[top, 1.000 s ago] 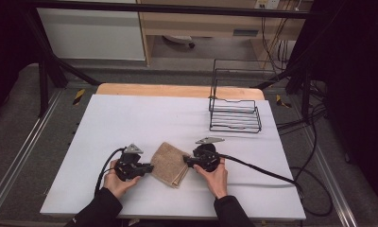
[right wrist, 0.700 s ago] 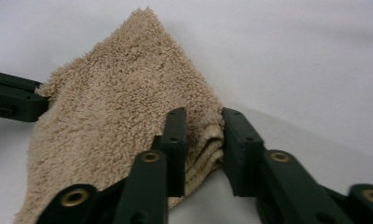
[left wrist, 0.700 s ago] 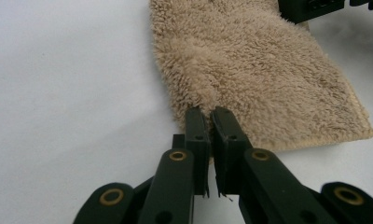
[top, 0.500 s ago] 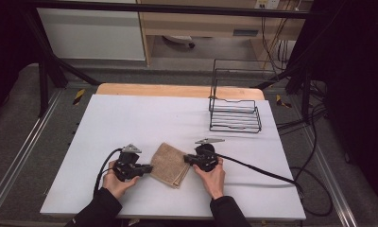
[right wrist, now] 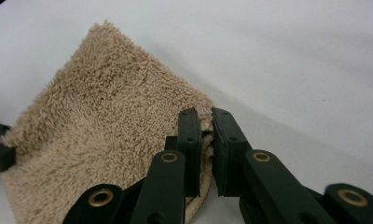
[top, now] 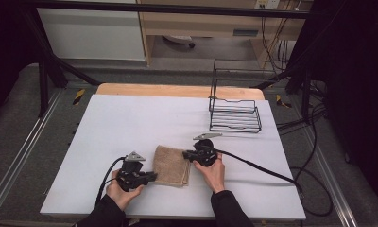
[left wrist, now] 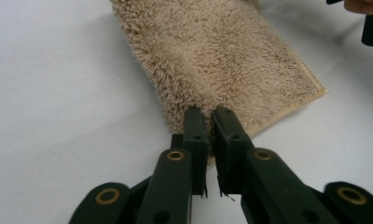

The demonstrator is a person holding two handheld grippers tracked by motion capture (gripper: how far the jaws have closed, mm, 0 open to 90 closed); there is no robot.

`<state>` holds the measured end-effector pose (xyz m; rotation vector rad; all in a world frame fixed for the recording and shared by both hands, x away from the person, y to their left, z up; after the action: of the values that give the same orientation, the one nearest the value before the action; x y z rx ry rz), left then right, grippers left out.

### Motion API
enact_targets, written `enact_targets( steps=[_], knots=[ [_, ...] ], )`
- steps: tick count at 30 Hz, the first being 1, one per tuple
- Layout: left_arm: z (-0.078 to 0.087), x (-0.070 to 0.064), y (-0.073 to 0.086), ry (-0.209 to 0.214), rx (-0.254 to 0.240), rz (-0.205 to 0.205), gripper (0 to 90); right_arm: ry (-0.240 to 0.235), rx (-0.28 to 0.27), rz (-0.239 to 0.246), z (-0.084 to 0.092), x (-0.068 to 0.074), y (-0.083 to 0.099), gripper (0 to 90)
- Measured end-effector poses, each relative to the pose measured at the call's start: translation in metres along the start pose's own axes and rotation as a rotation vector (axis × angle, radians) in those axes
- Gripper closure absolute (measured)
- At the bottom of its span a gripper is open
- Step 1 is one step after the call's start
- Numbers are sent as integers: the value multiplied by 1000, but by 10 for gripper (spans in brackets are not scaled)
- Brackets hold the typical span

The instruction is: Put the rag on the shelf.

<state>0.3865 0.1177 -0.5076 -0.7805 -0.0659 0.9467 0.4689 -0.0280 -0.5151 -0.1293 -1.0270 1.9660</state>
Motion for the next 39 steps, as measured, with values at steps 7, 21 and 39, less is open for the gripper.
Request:
enact_targets(
  steps=[7, 21, 39],
  knots=[
    [13, 14, -20, -49, -53, -75, 521, 23, -17, 37, -3, -2, 2, 775],
    [-19, 55, -64, -101, -55, -101, 305, 46, -26, 59, -4, -2, 5, 738],
    [-48, 58, -66, -30, -20, -55, 777, 56, -29, 49, -4, -2, 5, 712]
  ],
)
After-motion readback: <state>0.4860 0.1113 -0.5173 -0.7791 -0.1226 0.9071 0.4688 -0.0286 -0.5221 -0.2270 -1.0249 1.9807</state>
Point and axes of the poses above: each handheld gripper's, and its own axes: z roughly backward along the jaws, y roughly out of its underside, x roughly to its left, the point moved 10 cm from there along -z, roughly forward along the jaws
